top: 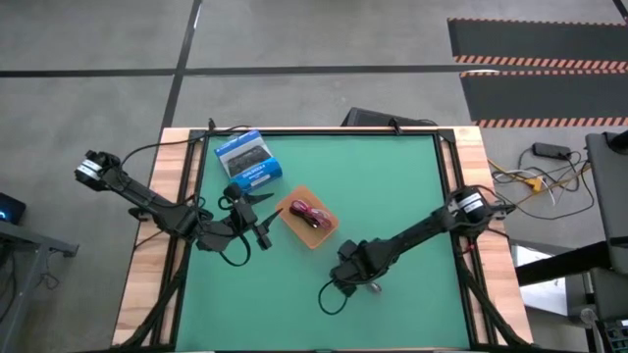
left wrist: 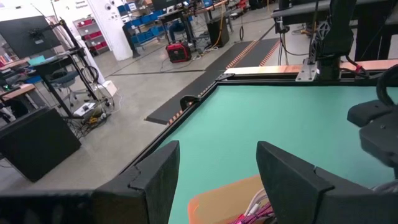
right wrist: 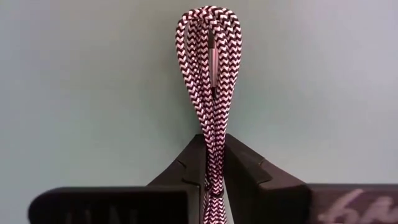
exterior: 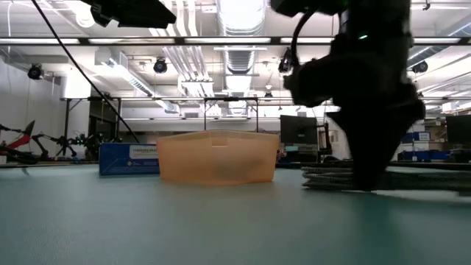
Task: Pick and place USB-C Cables
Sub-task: Put the white pattern charger cable into the orange bin
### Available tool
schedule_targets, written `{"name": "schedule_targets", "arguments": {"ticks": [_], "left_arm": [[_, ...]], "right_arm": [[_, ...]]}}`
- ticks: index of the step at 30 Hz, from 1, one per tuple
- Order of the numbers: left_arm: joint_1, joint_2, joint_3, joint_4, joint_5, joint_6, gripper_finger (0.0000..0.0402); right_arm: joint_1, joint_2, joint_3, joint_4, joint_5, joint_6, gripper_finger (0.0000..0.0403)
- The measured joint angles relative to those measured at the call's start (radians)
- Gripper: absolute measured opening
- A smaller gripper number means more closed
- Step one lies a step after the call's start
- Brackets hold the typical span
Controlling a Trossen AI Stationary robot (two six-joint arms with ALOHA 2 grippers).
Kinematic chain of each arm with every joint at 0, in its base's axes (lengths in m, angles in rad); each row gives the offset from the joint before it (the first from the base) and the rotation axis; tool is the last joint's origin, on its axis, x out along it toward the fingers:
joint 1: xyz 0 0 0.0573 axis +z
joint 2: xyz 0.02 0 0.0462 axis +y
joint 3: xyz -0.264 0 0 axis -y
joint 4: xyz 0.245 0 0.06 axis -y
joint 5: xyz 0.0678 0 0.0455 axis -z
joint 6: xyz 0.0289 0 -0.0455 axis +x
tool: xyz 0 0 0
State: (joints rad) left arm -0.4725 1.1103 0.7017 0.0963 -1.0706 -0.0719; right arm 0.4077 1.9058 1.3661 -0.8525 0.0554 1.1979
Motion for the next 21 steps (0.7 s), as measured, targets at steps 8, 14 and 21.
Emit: {"name": "schedule_targets", "arguments": {"ticks": [8,14,21], "left_arm": [[0.0,0.0,0.0,0.032,0.0,0.0,0.0199],[0.0,0.0,0.001,0.054,0.0,0.0,0.0199],[0.0,0.0,0.001,0.053,0.0,-0.007,0.0199]], "right_arm": [[0.0,-0.066,-0.001,-0.087,0.013,-0.158,0.0029],[0.005,-0.131,0.0,-0.167,0.021,-0.207,0.0028],[0.014,-0.237,0.001,-0.172,0.045,-0.211,0.0028]]}}
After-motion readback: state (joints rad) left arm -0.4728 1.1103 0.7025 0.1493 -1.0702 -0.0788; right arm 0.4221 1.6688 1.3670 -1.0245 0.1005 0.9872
